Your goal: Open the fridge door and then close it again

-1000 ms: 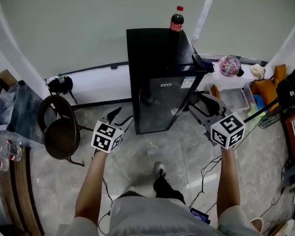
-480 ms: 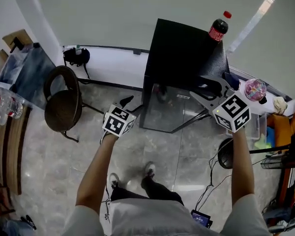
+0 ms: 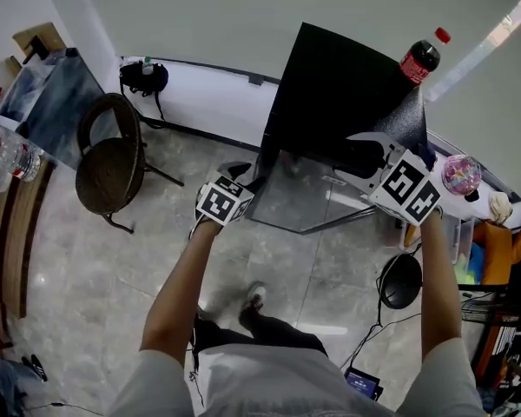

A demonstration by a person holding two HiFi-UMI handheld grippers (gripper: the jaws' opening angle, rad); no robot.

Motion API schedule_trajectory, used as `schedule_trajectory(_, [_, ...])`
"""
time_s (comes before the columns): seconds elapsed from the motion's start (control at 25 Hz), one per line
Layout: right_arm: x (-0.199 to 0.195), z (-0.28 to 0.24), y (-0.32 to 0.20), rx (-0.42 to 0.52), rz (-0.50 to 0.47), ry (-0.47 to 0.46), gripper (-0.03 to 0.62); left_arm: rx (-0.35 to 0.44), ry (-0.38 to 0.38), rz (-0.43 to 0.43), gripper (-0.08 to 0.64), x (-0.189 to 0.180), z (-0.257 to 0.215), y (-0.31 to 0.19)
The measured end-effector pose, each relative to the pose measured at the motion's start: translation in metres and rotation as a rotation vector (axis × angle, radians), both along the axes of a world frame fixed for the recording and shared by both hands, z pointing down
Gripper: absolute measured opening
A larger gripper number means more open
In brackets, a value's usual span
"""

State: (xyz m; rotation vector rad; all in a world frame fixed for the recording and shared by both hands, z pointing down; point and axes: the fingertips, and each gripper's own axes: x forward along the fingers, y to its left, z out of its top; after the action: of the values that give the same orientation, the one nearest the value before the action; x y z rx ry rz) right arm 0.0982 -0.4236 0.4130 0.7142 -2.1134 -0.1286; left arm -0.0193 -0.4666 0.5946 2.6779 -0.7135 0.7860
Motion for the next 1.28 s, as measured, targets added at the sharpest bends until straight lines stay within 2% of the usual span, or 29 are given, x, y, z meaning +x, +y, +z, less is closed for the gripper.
schedule_trajectory(0.2, [0.000, 0.002, -0.003, 0.002, -0.020, 0.015, 0.204, -0.015, -0.001, -0.005, 0.181, 0.008, 0.013, -0.005])
schedule_trajectory(0.48, [0.001, 0.003, -0.003, 0.045, -0.037, -0.023, 0.187, -0.022, 0.020, 0.004, 0.155, 0.012, 0.015, -0.003])
schedule_trajectory(0.92, [0.000, 0.005, 0.000, 0.052, -0.058, -0.034, 0.179, -0.056, 0.052, -0.012, 0.138, 0.011, 0.015, 0.001])
schedule_trajectory(1.28, [-0.001, 0.002, 0.000, 0.054, -0.073, -0.036, 0.179, -0.022, 0.059, -0.040, 0.137, 0.009, 0.013, 0.002])
